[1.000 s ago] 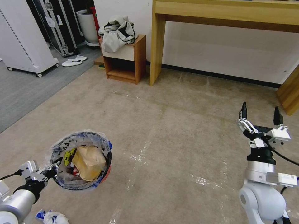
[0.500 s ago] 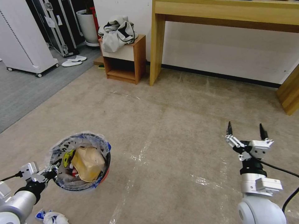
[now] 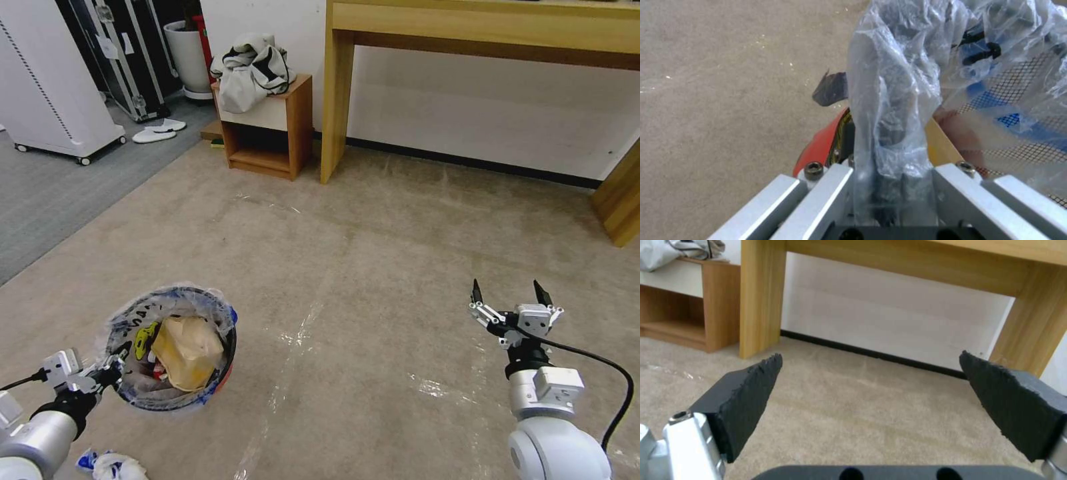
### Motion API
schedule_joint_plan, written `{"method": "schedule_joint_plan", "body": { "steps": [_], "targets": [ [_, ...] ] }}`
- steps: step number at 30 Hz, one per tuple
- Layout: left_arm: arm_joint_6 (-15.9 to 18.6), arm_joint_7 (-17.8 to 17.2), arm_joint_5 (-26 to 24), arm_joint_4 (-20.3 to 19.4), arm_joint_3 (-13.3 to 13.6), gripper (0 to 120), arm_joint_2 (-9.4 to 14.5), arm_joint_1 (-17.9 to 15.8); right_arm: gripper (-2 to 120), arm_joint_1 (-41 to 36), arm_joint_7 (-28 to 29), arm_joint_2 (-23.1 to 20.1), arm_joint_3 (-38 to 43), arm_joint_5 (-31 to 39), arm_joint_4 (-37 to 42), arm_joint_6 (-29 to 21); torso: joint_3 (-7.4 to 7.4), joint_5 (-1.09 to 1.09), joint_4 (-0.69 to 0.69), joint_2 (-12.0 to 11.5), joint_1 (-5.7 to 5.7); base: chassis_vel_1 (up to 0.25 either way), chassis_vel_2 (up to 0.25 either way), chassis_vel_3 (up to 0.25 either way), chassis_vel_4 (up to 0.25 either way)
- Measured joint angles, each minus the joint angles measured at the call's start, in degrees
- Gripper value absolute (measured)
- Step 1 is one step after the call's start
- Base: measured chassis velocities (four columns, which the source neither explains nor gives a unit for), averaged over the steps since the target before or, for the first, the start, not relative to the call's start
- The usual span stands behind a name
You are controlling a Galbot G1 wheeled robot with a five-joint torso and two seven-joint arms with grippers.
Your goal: Pick up the trash bin and place the garbage on the floor into it.
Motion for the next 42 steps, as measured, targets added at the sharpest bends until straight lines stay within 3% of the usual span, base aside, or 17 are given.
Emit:
{"method": "schedule_joint_plan", "body": {
  "steps": [42],
  "targets": [
    [-0.35,0.64,1.22,-0.65,-0.78,1,-1.25,1.0,100,1.3,0.03,-0.93,-1.31,0.21,-2.32,2.82,0.0,0.0,0.0,0.0,0.0,0.0,0.0,0.0,0.0]
  ]
}}
